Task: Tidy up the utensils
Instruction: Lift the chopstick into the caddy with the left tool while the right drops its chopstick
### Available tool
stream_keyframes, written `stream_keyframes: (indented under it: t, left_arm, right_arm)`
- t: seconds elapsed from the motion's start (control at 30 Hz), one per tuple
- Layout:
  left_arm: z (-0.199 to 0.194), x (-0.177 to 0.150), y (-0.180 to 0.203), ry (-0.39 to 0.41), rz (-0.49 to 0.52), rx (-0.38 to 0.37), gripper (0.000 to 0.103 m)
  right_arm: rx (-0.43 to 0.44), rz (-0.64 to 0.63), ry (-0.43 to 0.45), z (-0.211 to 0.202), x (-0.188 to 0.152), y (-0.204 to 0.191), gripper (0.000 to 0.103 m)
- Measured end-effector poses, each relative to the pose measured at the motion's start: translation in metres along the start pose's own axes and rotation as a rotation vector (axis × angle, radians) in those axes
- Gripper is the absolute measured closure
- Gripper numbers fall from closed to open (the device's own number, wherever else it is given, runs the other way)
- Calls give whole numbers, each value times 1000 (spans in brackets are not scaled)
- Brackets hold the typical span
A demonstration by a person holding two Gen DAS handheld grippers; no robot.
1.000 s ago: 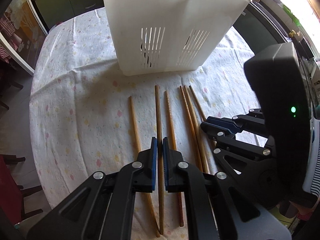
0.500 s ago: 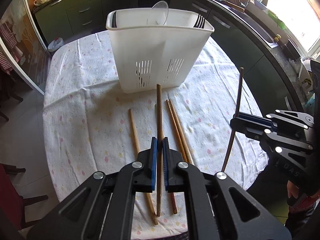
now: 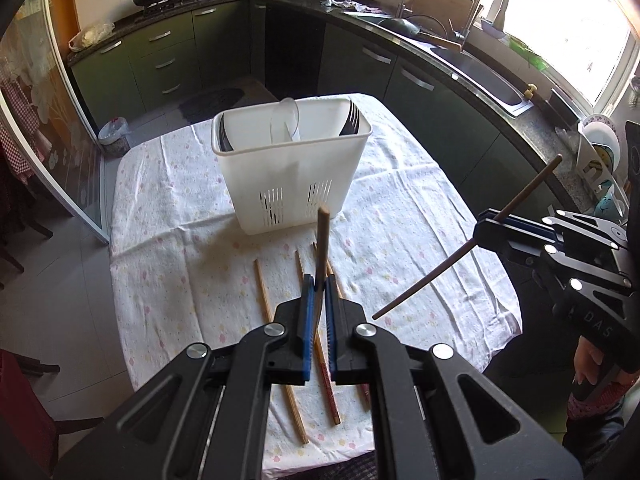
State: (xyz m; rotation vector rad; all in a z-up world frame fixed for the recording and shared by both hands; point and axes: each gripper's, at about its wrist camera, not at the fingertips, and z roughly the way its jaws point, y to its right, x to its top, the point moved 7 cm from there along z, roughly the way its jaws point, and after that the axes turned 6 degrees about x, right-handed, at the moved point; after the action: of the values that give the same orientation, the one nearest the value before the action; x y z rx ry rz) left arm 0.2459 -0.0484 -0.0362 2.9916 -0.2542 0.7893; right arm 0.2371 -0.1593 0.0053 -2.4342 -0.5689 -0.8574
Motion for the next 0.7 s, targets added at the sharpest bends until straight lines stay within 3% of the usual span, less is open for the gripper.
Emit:
stream_keyframes:
  t: [0.23, 0.53, 0.7]
  left_arm:
    - [-42, 46, 0, 110, 2, 9, 98]
    - [-105, 120, -13, 264, -30, 43, 98]
    - [-117, 153, -23, 334, -52, 85, 98]
  right_arm:
    - [-18, -25, 73, -29, 45, -6, 97]
    - [-40, -36, 179, -54, 126, -4, 97]
    - [-39, -24, 237, -55, 170, 2, 97]
